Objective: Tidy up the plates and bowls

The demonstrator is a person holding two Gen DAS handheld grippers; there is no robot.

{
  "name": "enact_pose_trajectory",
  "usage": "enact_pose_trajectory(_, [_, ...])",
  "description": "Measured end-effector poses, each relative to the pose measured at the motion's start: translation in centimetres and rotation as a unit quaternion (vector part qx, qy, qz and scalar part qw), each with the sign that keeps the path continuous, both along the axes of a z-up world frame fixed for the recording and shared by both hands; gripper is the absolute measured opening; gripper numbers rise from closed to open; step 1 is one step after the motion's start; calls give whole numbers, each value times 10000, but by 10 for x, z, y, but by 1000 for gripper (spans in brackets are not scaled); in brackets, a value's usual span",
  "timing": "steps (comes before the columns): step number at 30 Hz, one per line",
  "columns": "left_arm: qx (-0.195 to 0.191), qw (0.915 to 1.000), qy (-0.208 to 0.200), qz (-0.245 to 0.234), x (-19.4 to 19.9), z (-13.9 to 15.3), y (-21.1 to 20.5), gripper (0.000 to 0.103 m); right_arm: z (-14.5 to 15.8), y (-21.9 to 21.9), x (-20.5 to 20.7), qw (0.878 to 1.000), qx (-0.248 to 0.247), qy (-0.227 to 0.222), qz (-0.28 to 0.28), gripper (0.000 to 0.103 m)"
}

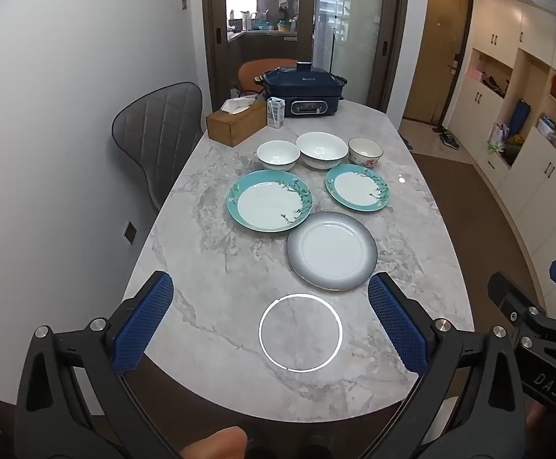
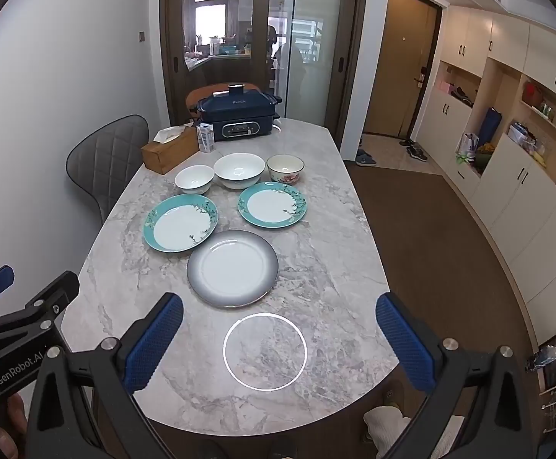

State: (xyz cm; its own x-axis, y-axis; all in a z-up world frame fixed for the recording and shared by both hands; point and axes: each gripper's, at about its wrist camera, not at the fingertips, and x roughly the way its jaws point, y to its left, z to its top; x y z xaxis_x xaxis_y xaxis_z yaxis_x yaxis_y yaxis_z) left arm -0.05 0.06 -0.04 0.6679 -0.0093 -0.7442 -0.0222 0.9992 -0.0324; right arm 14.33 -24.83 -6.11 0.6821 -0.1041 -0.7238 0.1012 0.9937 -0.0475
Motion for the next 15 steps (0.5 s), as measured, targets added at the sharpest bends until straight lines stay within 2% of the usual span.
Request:
enact_pose_trajectory(2, [-82,10000,38,-10,1,-1,5,103,0,0,0,10000,18,21,-8,103])
enact_pose_trajectory(3, [53,10000,55,37,1,-2,1,103,-1,0,0,10000,18,21,-5,103])
enact_pose_trajectory(15, [89,10000,26,37,4,-11,-6,103,-1,1,1,10000,-25,10,-10,103])
